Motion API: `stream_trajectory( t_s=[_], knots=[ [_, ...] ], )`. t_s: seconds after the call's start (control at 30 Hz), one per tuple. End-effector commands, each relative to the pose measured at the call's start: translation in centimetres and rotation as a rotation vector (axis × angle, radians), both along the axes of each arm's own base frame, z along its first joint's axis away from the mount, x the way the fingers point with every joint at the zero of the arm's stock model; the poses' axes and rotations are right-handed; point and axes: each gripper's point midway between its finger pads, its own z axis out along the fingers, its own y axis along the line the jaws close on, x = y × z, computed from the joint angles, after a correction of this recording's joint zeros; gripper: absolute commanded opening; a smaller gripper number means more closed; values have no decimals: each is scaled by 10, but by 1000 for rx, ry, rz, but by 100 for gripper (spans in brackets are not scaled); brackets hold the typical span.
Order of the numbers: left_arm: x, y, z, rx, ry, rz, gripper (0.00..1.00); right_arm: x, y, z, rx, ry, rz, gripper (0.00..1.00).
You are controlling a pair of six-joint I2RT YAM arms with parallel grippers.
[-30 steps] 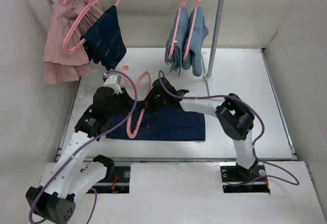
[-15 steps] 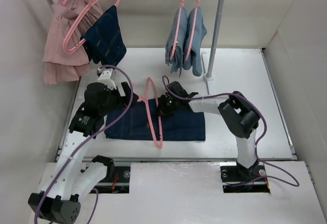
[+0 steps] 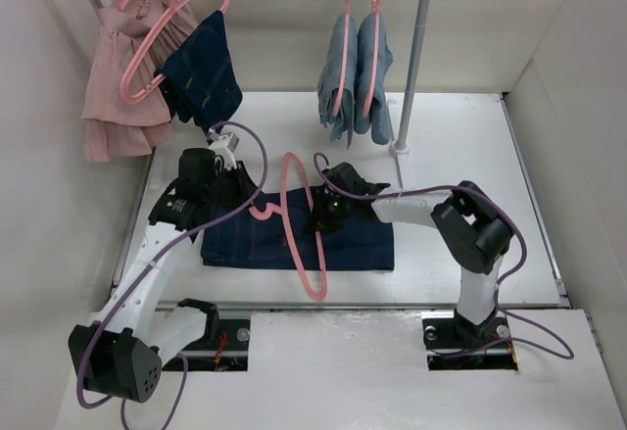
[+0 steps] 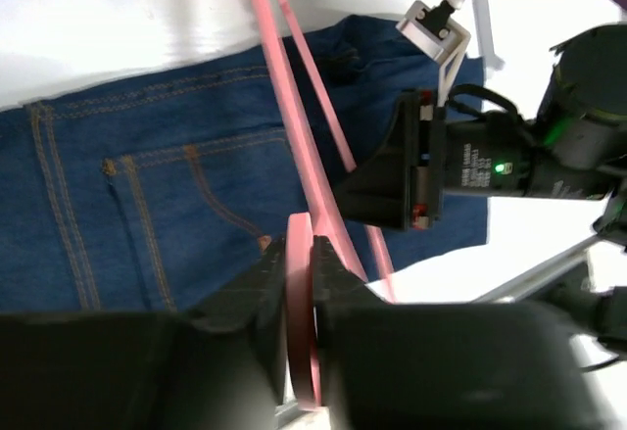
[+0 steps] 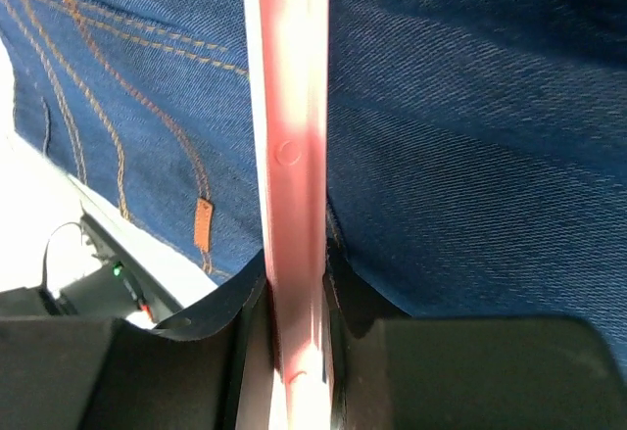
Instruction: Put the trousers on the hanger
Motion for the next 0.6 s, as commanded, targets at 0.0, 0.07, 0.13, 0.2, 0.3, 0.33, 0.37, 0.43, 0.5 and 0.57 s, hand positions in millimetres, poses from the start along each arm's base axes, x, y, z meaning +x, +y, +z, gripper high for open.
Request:
stream_trajectory(
  t_s=[0.0,0.07,0.13,0.2,0.3,0.33,0.37,0.43,0.5,0.57],
  knots=[
    [4,-2,6,-16,-38,-7,0,7,-6,12,-27,-68,-4,0],
    [5,-2,4,-14,-29,-7,0,6,-10,7,-53,-64,-5,7],
    [6,-1,3,-8,-31,2,0,4,-13,13,-56,-72,4,57],
    [5,2,-5,4,-15,13,0,2,-18,27,-68,-95,12,74],
    [2,4,-14,7,10,26,0,-2,-42,35,-136,-120,-41,100],
    [3,6,-12,14,-2,38,0,-4,-49,55,-122,-158,-58,100],
    [2,8,-14,23,5,48,0,-3,-58,59,-146,-179,-85,100],
    [3,10,-11,22,-2,65,0,-16,-83,67,-201,-159,-151,100],
    [2,12,-13,27,-3,73,0,-18,-112,65,-292,-166,-246,100],
    [2,12,-13,27,-3,73,0,-31,-145,58,-363,-123,-331,100]
  ],
)
